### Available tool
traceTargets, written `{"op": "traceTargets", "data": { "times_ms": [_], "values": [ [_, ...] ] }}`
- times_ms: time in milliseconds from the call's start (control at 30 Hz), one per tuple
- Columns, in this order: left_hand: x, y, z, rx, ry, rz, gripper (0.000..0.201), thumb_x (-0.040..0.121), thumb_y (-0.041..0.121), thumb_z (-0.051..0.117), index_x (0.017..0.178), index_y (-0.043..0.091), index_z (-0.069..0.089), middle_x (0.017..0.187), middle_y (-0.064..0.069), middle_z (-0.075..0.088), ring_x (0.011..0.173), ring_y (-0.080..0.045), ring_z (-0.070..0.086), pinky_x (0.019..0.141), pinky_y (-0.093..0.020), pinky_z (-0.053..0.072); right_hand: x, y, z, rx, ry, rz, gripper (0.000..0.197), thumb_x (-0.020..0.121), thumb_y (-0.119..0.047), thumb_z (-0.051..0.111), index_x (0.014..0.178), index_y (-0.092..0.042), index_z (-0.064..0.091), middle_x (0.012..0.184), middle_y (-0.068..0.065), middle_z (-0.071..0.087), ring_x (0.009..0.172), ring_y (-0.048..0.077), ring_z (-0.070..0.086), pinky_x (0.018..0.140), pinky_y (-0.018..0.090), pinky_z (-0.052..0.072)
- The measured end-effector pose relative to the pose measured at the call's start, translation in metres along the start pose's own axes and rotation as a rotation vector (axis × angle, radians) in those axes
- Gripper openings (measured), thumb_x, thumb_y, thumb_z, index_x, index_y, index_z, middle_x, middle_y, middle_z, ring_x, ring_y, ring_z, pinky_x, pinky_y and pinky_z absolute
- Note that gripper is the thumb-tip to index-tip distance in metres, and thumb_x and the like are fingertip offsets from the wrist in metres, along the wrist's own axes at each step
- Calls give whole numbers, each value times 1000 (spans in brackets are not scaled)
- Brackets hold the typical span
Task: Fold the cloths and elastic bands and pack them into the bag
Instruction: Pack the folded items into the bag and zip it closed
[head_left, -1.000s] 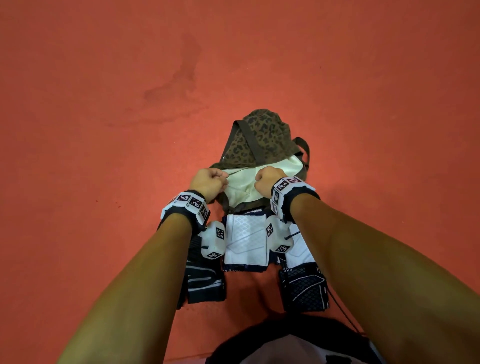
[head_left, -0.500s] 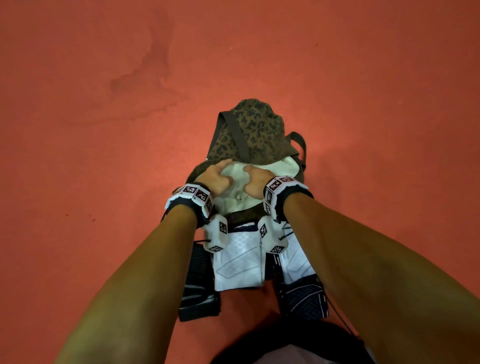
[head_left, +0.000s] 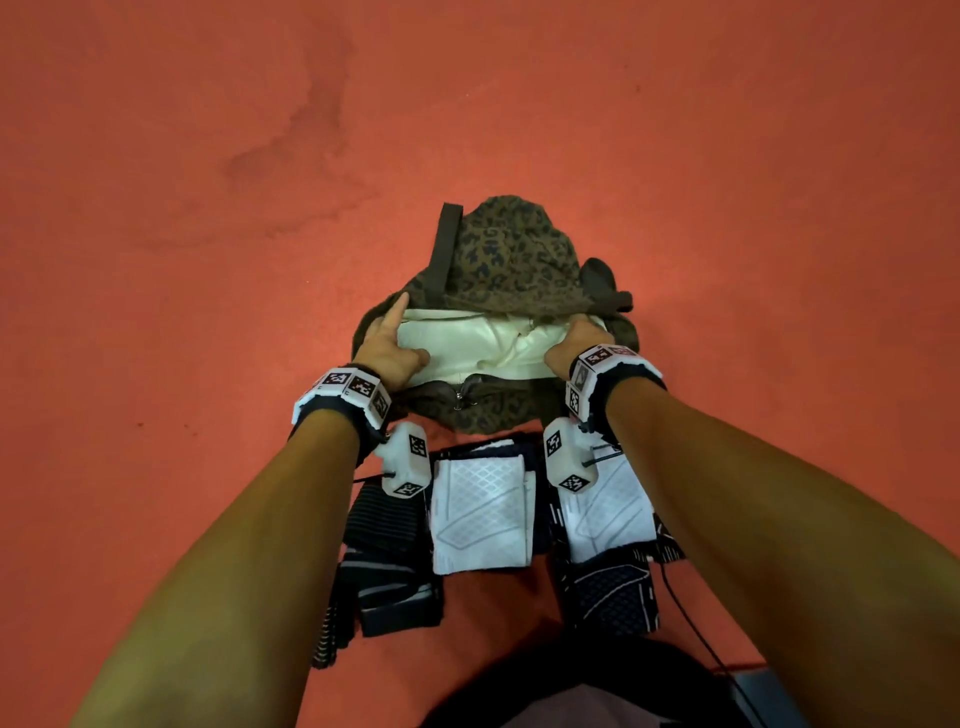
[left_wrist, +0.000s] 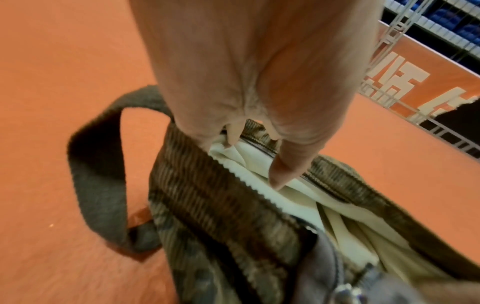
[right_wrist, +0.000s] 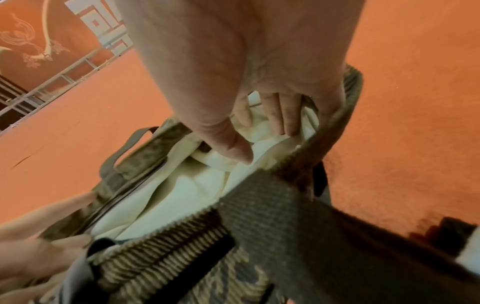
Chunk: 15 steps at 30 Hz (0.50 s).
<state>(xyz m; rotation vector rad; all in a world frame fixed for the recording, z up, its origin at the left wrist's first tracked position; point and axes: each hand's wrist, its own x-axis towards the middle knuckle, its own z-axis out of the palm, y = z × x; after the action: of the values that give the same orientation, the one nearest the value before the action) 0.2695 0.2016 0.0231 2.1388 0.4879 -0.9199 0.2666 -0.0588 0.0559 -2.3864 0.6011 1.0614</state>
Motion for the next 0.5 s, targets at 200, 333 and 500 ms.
{"op": "traceTargets", "data": {
  "times_ms": [200,333,500],
  "values": [
    [-20,8,10,43,-88,29,75,85,13,67,149,39,36,148,-6,42,128,-28,50,107,-40,44,-11,-14,11,-68,-68,-136,59,88,-15,51,146,-20,39,141,9,49,123,30,52,89,31,46],
    [-21,10,28,-59,-186,37,42,92,-2,53,129,16,62,120,-6,64,110,-21,59,94,-23,50,-11,-25,23,-67,-172,-246,50,88,-13,50,136,-25,55,141,4,53,124,26,52,101,31,44],
    [-17,20,37,-142,-328,33,41,92,-10,50,124,7,67,99,-6,72,82,-12,61,70,-17,52,-5,-32,35,-156,-266,-293,45,92,-10,45,131,-25,60,138,6,55,121,27,54,103,36,46]
  ]
}}
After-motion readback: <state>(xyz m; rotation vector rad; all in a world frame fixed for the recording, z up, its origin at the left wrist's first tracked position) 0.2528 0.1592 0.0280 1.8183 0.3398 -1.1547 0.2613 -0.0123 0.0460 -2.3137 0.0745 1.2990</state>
